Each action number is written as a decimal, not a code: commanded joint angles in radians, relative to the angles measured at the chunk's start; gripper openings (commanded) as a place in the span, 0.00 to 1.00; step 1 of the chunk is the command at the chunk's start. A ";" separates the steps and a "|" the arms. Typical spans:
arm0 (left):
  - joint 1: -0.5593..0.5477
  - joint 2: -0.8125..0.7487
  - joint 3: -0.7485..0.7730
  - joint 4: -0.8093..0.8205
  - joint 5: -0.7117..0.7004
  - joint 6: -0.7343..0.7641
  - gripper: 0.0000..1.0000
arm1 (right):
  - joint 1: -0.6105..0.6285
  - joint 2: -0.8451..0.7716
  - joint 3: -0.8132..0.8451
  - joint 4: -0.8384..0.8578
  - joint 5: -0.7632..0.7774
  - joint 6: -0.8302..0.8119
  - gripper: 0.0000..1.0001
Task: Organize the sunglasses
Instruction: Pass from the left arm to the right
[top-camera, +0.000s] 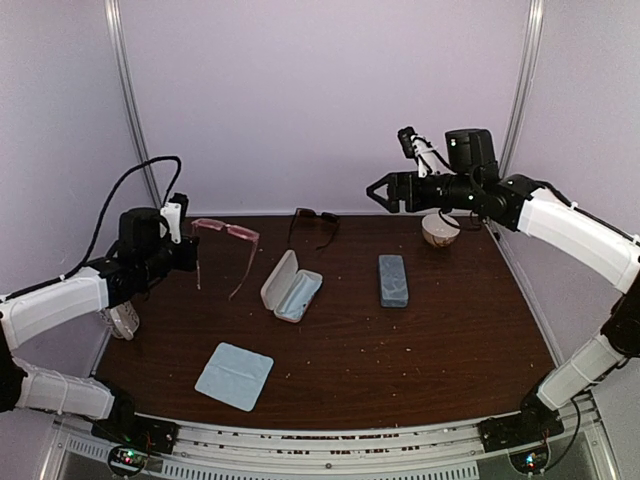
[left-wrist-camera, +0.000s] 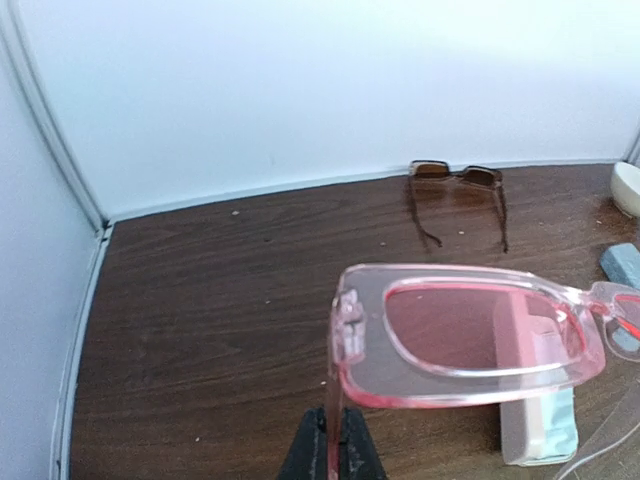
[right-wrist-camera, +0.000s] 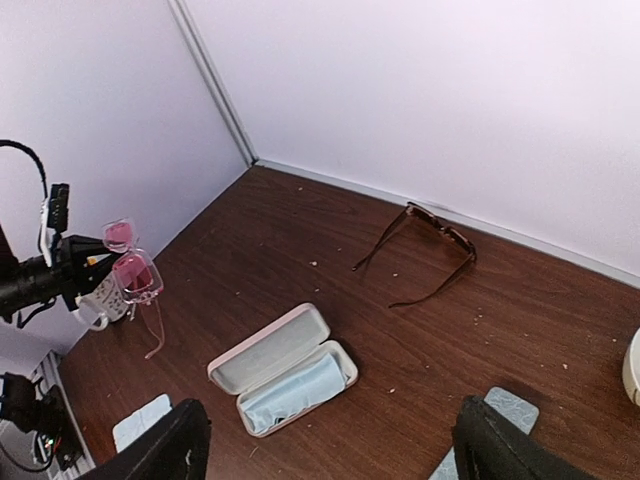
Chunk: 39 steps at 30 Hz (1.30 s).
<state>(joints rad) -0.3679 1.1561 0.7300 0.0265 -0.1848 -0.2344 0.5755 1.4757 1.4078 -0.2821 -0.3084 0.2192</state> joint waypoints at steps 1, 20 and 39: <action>-0.022 -0.016 -0.019 0.147 0.152 0.112 0.00 | 0.003 0.017 0.041 -0.106 -0.206 -0.031 0.87; -0.197 0.152 0.146 0.068 0.406 0.241 0.00 | 0.209 0.215 0.267 -0.514 -0.241 -0.134 0.91; -0.268 0.184 0.177 0.033 0.326 0.254 0.00 | 0.323 0.367 0.373 -0.468 -0.140 0.024 0.87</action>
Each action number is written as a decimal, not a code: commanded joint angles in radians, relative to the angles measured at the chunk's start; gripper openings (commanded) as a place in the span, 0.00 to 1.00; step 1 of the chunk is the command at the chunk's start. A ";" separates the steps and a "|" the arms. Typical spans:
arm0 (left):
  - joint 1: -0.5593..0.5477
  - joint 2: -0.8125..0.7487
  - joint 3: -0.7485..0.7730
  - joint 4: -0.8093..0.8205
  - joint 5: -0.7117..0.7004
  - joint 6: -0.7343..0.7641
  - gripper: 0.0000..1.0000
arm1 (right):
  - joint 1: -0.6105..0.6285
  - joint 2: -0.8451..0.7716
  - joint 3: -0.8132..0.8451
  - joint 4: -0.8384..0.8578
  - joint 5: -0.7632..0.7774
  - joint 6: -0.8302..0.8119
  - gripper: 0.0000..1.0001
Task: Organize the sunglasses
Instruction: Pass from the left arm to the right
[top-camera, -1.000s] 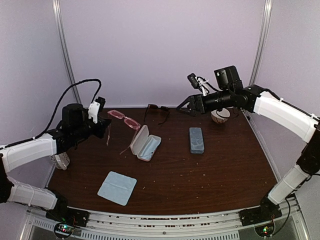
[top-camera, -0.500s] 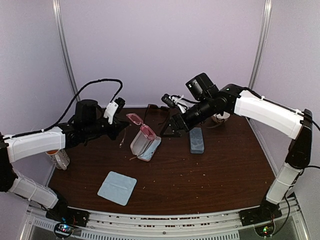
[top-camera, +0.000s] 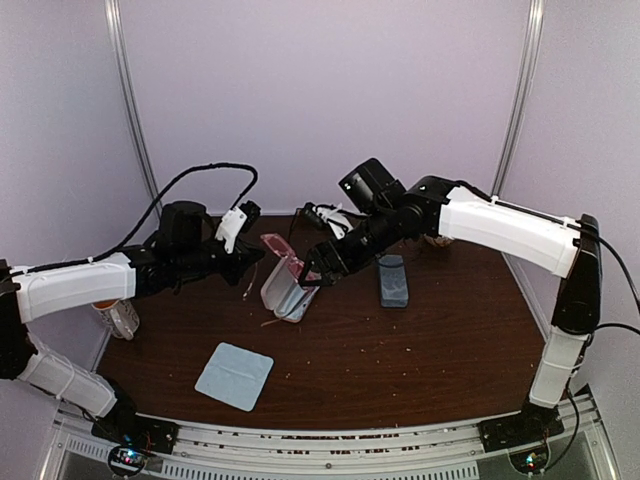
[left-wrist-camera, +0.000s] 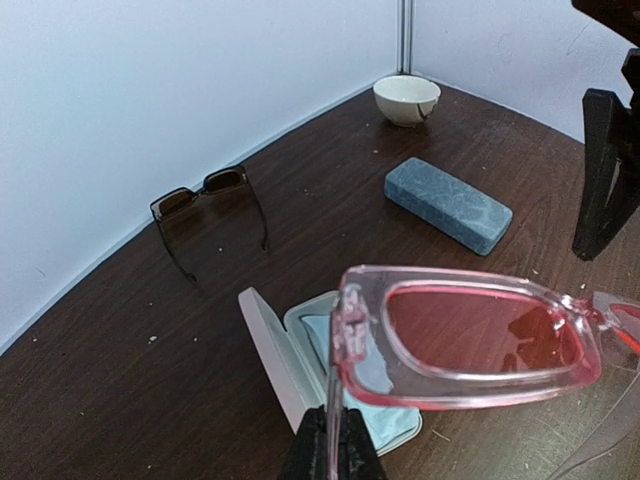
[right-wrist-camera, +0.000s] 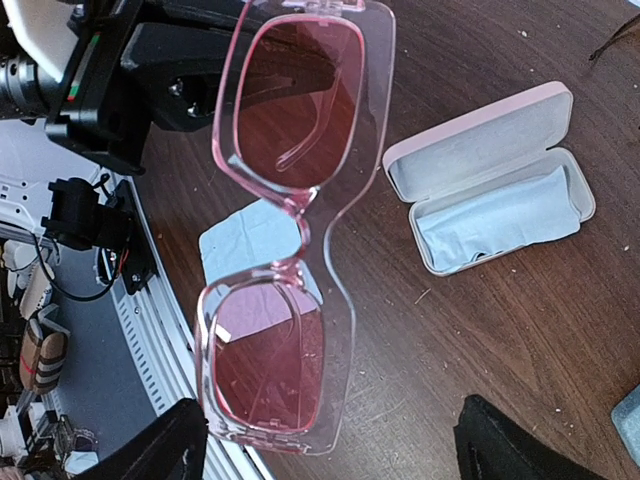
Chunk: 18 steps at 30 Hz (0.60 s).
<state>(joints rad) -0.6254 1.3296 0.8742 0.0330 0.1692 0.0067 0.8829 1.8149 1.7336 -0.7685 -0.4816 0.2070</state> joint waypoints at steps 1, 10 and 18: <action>-0.014 0.011 0.034 0.026 -0.032 0.014 0.00 | 0.018 0.035 0.052 0.017 0.034 0.038 0.86; -0.033 0.026 0.052 0.004 -0.074 0.032 0.00 | 0.033 0.078 0.080 0.033 0.004 0.071 0.80; -0.036 0.032 0.044 0.007 -0.099 0.035 0.00 | 0.037 0.078 0.070 0.058 -0.023 0.085 0.72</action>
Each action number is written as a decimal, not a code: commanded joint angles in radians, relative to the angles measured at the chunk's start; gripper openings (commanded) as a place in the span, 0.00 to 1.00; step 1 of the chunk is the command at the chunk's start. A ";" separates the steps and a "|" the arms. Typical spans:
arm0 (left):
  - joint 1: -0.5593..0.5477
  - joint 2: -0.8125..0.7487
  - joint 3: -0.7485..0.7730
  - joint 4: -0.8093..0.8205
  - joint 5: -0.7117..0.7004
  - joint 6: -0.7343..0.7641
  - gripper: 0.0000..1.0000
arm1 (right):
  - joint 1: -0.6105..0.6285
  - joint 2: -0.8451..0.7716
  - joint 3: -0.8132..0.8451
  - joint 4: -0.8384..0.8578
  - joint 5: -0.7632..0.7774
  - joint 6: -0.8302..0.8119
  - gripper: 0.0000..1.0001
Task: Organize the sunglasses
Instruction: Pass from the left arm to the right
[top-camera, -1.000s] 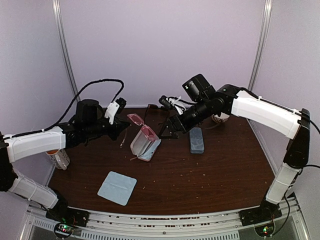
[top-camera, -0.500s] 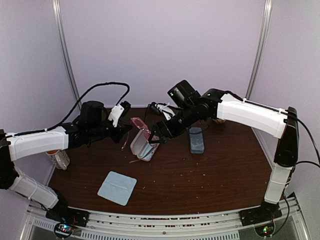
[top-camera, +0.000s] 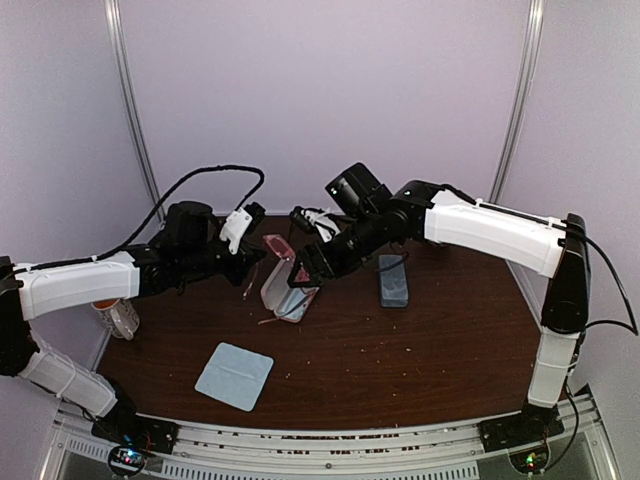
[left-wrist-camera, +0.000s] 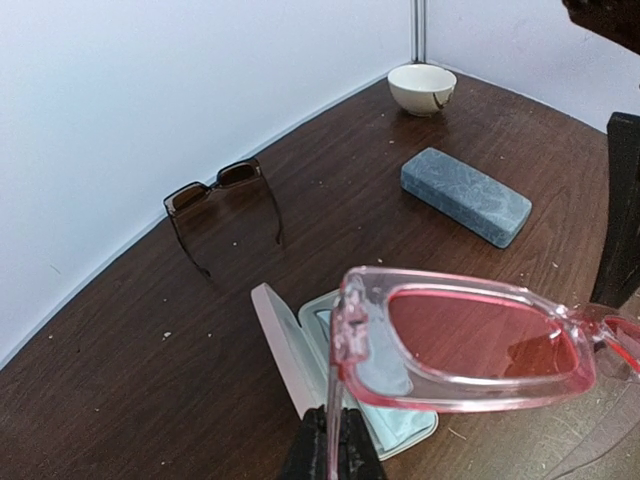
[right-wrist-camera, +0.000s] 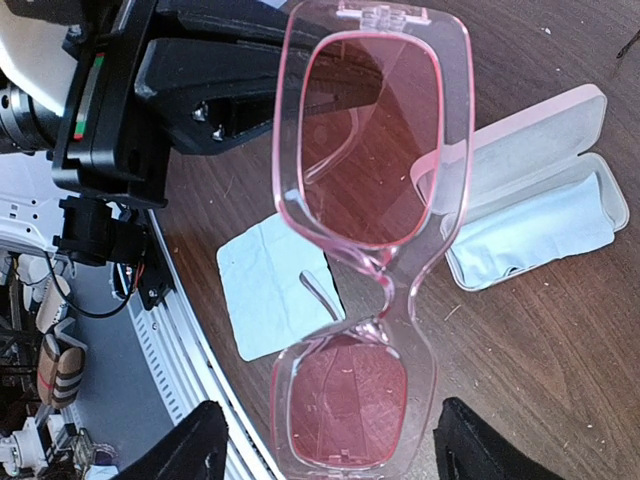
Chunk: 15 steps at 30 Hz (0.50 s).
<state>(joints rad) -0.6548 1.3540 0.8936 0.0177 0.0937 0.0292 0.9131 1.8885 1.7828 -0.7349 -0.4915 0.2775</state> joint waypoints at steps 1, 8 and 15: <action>-0.006 0.007 0.025 0.022 -0.025 0.012 0.00 | 0.007 0.007 0.021 0.024 -0.012 0.014 0.70; -0.010 0.008 0.027 0.022 -0.035 0.013 0.00 | 0.006 0.021 0.018 0.020 0.001 0.014 0.70; -0.018 0.014 0.030 0.017 -0.043 0.018 0.00 | 0.007 0.035 0.023 0.020 0.004 0.015 0.67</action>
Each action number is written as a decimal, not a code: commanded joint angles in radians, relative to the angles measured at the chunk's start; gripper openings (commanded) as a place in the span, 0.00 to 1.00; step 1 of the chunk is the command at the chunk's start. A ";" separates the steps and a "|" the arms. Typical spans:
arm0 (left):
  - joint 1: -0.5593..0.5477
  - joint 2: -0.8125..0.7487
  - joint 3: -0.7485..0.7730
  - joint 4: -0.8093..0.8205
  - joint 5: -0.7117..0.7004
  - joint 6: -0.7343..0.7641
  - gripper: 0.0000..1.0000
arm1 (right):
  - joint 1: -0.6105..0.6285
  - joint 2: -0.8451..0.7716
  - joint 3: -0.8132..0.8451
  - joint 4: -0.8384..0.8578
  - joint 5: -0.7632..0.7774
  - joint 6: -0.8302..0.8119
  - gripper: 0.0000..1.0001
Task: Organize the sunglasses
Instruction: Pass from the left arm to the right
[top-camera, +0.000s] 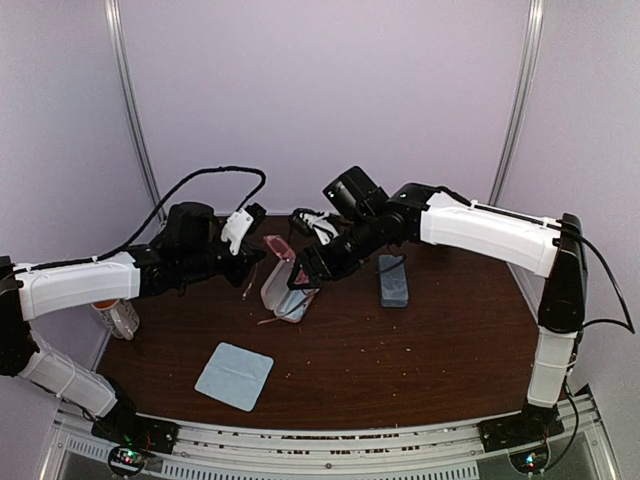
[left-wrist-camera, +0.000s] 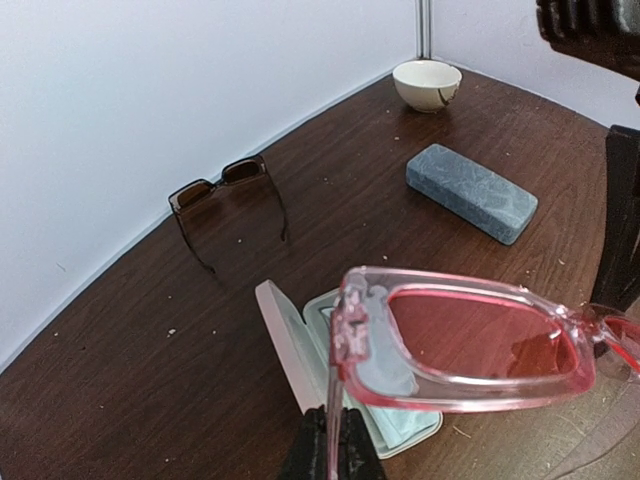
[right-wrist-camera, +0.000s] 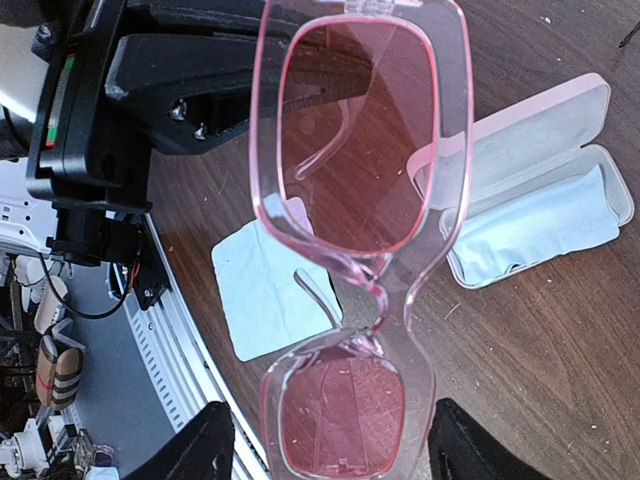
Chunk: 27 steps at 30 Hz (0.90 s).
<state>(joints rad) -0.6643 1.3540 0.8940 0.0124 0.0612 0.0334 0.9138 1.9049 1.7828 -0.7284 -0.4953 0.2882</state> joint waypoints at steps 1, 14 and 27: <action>-0.010 0.014 0.029 0.023 -0.012 0.014 0.00 | 0.006 0.021 0.022 0.016 0.008 0.006 0.65; -0.014 0.003 0.033 0.020 -0.020 0.000 0.00 | 0.006 0.015 0.002 0.034 0.018 0.009 0.48; -0.015 -0.107 0.002 0.024 -0.015 -0.027 0.28 | 0.005 -0.058 -0.085 0.133 0.076 -0.002 0.43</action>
<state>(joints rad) -0.6739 1.3010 0.8940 -0.0025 0.0441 0.0200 0.9142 1.9167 1.7313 -0.6662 -0.4660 0.2951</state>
